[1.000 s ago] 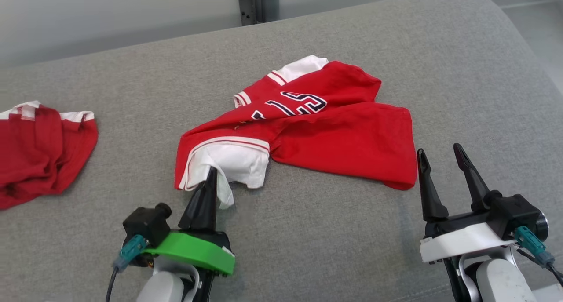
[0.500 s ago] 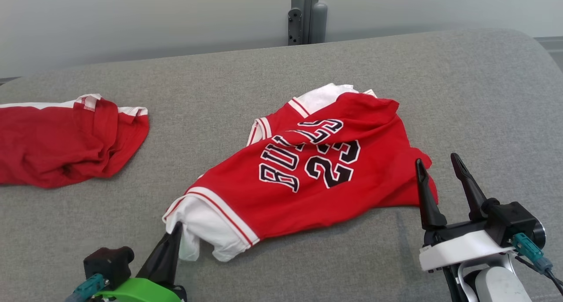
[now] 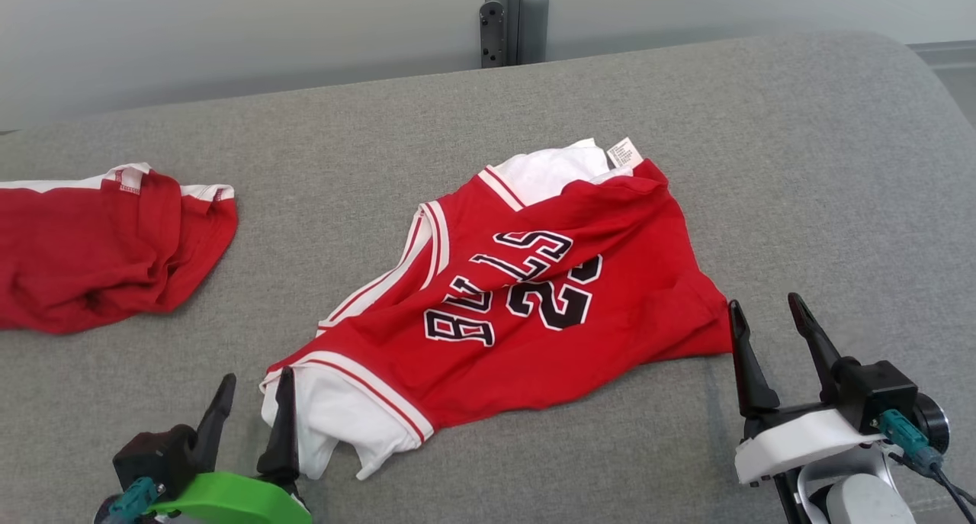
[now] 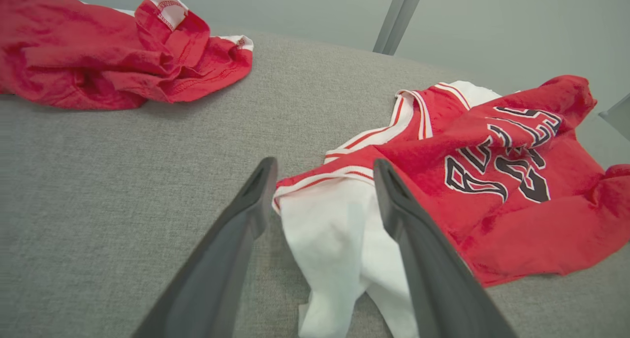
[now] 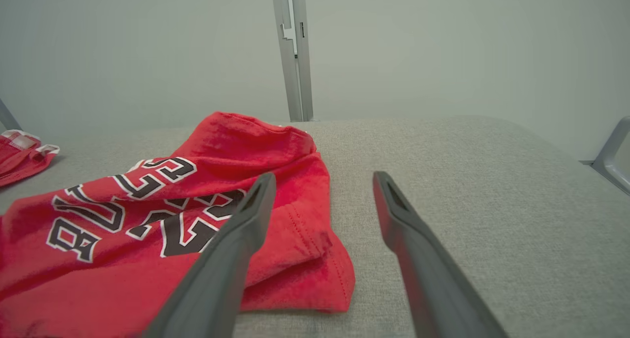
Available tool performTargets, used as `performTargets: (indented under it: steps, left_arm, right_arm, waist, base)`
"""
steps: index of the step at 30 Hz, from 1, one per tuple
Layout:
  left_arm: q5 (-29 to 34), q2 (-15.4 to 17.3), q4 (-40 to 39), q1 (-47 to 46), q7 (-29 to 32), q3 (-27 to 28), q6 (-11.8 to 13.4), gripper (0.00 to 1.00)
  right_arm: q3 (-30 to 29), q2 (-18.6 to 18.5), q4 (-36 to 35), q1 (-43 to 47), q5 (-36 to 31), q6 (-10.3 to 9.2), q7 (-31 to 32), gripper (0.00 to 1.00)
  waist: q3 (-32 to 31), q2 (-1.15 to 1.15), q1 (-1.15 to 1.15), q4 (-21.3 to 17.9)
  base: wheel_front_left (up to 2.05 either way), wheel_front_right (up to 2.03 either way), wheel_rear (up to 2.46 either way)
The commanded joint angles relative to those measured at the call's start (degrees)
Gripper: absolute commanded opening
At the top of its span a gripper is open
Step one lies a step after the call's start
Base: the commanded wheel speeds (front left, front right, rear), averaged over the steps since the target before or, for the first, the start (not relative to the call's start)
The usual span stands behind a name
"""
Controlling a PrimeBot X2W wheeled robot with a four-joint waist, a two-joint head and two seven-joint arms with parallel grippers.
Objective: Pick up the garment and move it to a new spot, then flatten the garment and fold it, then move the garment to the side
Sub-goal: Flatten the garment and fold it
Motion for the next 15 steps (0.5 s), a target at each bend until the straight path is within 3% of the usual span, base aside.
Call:
performTargets:
  steps: [1,13,14,15]
  left_arm:
    - [1.25,0.06,0.08,-1.27,-1.43,0.26,0.37,1.0]
    - [3.16,-3.95,1.89,-4.91,-6.42,-3.3,-0.58,1.0]
    - [3.23,-4.17,2.19,-4.98,-6.53,-3.54,-0.68,1.0]
    - [3.28,-4.4,2.51,-5.04,-6.67,-3.84,-0.79,1.0]
  right_arm:
    - [-0.32,-0.17,1.38,-0.24,-0.57,0.0,-0.19,1.0]
    - [-0.88,-0.14,16.46,-7.6,-0.33,0.0,-0.19,1.0]
    - [-0.35,-0.16,18.18,-8.53,0.03,0.0,-0.2,0.97]
    - [0.12,-0.2,19.97,-9.37,0.38,0.0,-0.19,0.81]
  waist:
    - [0.06,0.0,0.0,0.39]
    - [0.96,0.0,0.0,4.39]
    - [1.02,0.0,0.0,4.55]
    - [1.06,0.0,0.0,4.67]
  base:
    - [0.0,0.0,0.0]
    - [0.0,0.0,0.0]
    - [0.0,0.0,0.0]
    - [0.0,0.0,0.0]
